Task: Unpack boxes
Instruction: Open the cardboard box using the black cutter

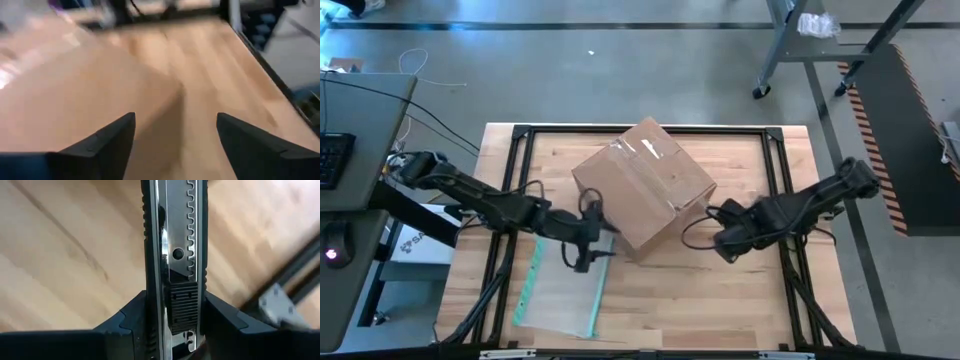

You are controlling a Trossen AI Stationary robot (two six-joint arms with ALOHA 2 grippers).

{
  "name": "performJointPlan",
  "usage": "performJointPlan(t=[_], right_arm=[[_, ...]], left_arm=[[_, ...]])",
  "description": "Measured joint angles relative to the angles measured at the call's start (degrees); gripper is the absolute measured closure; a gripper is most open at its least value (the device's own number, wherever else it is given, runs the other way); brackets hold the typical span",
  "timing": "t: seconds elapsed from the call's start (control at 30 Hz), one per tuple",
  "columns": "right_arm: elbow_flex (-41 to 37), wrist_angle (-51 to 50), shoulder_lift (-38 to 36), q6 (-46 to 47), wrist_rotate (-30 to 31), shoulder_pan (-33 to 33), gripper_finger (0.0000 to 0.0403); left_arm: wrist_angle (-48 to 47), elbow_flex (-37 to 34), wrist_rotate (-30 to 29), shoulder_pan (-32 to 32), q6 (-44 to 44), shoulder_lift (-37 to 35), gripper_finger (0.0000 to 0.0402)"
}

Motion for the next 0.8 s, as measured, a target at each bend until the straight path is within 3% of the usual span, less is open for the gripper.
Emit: performJointPlan(t=[0.1,0.23,0.33,0.57,0.8], right_arm=[[-1.77,0.01,0.12,-0.93,-2.30,-0.60,0.0277],[-2.23,0.02,0.15,-1.02,-1.97,-1.80,0.0277],[-2.23,-0.02,0.09,-3.75,-2.85,-3.01,0.0277],[-2.23,-0.05,0.02,-9.61,-2.50,-8.16,0.0277],[-2.23,-0.12,0.35,-14.56,-2.62,-13.41,0.0277]], left_arm=[[3.94,0.00,2.64,0.27,-0.30,4.81,0.0173],[19.06,-0.01,0.30,2.17,2.25,13.51,0.0199],[22.70,1.84,0.15,3.55,1.94,16.75,0.0212],[12.19,7.00,2.79,2.08,0.26,13.76,0.0224],[-2.05,7.87,-8.99,-0.75,0.23,6.87,0.0225]])
